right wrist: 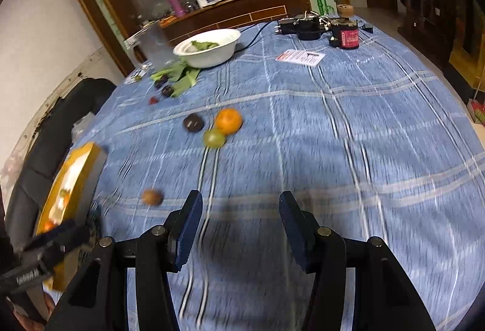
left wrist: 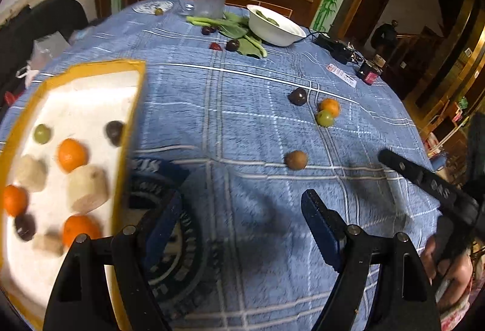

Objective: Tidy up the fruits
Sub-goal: 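Move both open tools back toward the remaining fruit on the table, then grasp the brown round fruit with the left tool while the right tool grasps a mandarin orange, then drop the brown fruit into the tray with the left tool while the right tool drops the orange there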

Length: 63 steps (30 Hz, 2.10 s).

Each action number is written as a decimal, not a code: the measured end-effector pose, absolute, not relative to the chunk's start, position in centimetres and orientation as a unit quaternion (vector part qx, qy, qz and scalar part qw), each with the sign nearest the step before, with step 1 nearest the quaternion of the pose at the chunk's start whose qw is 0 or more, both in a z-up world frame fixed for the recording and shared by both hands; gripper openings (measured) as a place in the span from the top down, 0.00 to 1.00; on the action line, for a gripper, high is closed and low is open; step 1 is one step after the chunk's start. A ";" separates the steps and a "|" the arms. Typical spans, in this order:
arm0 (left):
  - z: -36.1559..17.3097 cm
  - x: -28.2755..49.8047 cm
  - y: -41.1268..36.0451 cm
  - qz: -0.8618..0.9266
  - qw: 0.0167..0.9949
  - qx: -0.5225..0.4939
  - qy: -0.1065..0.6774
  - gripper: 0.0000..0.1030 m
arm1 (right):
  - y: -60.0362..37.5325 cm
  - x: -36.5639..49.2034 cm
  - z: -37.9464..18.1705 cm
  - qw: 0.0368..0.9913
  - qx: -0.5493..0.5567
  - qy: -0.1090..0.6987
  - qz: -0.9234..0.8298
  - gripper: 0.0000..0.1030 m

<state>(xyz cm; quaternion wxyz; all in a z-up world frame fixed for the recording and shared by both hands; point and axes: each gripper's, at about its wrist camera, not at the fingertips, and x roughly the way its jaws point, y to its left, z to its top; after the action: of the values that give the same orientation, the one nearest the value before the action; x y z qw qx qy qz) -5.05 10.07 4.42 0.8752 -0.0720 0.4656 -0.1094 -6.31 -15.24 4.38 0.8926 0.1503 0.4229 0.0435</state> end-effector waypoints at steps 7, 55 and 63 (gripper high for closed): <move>3.9 -2.8 7.8 -0.144 0.877 -0.067 0.453 0.22 | -15.0 -0.1 4.0 0.894 0.158 0.416 0.057 0.45; 5.2 -4.9 8.0 -0.192 0.908 -0.077 0.365 0.79 | -13.4 -6.3 7.7 0.898 0.203 0.378 0.103 0.67; 7.0 -9.6 17.9 -0.084 0.920 -0.110 0.366 0.79 | -5.2 -8.8 9.2 0.892 0.153 0.383 0.184 0.67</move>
<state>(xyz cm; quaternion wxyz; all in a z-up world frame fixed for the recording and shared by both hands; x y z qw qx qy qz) -9.56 17.94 6.98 0.9202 -0.1097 0.3662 -0.0842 -8.77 -5.24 9.21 0.8925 0.1530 0.3826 0.1836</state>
